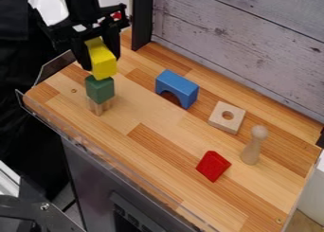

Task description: Move the yellow rectangular block from the tower and put it on top of the blue arch

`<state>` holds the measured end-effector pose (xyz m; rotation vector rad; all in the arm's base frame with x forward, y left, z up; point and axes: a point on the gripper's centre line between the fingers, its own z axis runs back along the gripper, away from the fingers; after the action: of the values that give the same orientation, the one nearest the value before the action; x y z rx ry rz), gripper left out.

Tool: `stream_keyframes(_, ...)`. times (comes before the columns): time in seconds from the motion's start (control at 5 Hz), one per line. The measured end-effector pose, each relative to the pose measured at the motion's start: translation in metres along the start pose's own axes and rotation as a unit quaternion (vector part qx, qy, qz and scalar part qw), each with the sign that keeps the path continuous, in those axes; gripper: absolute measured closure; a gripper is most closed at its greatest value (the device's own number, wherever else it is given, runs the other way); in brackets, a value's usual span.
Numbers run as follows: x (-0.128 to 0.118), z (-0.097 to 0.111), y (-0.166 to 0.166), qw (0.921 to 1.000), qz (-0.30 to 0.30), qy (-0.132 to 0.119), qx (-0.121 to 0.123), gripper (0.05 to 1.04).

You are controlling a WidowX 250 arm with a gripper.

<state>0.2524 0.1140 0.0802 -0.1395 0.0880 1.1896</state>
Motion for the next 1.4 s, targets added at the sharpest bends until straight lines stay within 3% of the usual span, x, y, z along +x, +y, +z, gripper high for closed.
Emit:
stream_keyframes(0.2,-0.01,0.016,-0.01,0.9995,0.014,-0.029,-0.001,0.496)
stream_keyframes(0.4,-0.017,0.017,-0.027,0.9975,0.048,-0.049,-0.017,0.496)
stream_keyframes(0.8,-0.043,-0.018,-0.058,0.9969,0.063,-0.048,0.004,0.496)
stream_keyframes(1.0,-0.064,-0.022,-0.078,0.9962,0.067,-0.055,0.004,0.496)
stream_keyframes(1.4,-0.069,-0.024,-0.091,0.9942,0.086,-0.064,-0.003,0.496)
